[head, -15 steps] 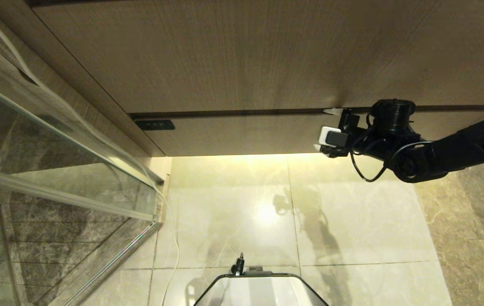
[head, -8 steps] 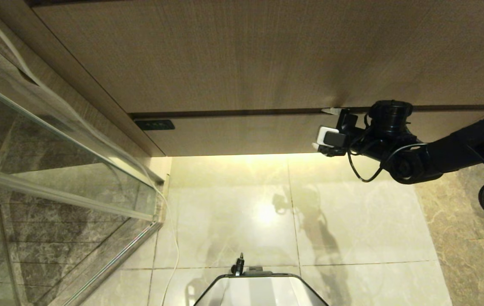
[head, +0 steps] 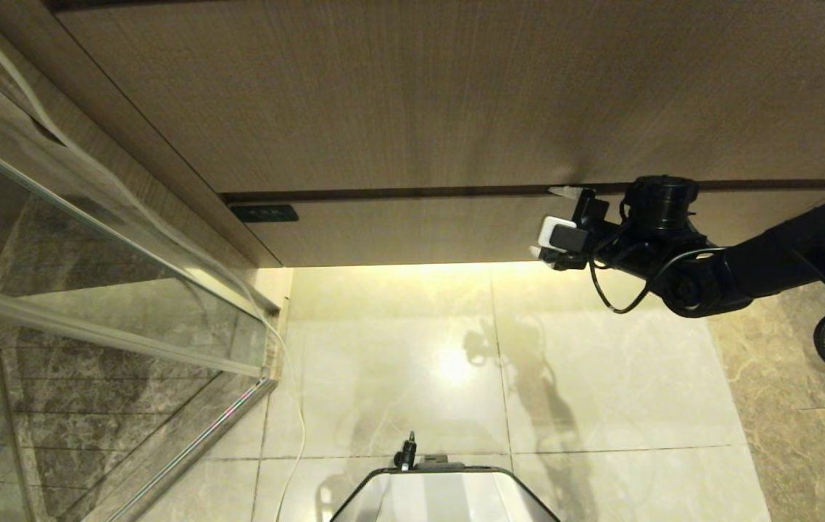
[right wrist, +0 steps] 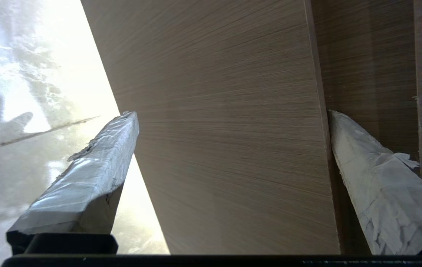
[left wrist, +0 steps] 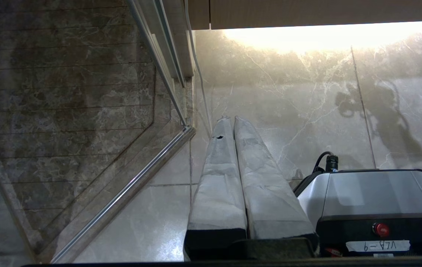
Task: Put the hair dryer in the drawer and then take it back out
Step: Pull open the drawer
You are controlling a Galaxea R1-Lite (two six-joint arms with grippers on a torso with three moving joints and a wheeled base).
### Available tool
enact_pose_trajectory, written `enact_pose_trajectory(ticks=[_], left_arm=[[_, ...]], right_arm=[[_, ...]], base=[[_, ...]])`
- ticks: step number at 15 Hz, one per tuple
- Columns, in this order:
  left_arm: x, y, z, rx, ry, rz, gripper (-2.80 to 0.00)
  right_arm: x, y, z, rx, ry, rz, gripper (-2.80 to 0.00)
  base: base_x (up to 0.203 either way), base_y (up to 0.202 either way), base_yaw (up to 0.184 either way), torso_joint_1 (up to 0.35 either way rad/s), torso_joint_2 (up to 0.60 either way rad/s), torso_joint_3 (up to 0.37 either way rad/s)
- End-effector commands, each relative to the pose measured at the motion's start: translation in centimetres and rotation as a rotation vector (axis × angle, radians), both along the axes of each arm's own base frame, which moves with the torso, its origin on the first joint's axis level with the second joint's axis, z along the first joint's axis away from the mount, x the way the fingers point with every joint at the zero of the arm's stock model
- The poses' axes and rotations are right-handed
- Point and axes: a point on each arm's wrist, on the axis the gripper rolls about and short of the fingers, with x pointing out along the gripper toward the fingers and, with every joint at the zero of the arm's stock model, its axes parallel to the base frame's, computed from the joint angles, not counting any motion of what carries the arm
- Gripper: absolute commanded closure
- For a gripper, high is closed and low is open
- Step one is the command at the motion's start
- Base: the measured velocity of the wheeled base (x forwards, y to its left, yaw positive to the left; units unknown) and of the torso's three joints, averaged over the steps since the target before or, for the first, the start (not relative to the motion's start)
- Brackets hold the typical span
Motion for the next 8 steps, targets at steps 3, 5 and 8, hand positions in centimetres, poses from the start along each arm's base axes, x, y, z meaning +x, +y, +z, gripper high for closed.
enact_pose_trajectory(ticks=[3, 5, 8], left_arm=[[-0.01, 0.0, -0.01, 0.0, -0.002, 0.0, 0.0], [0.01, 0.0, -0.03, 0.0, 0.001, 0.0, 0.0], [0.0, 0.0, 0.0, 0.0, 0.0, 0.0, 0.0]], right_arm=[[-0.29, -0.12, -0.23, 0.01, 0.062, -0.028, -2.8], [-0.57, -0.18, -0.16, 0.014, 0.085, -0.032, -2.8], [-0.9, -0.26, -0.38, 0.018, 0.101, -0.034, -2.8]], base=[[0.0, 0.0, 0.0, 0.0, 0.0, 0.0], [0.0, 0.0, 0.0, 0.0, 0.0, 0.0], [0.0, 0.0, 0.0, 0.0, 0.0, 0.0]])
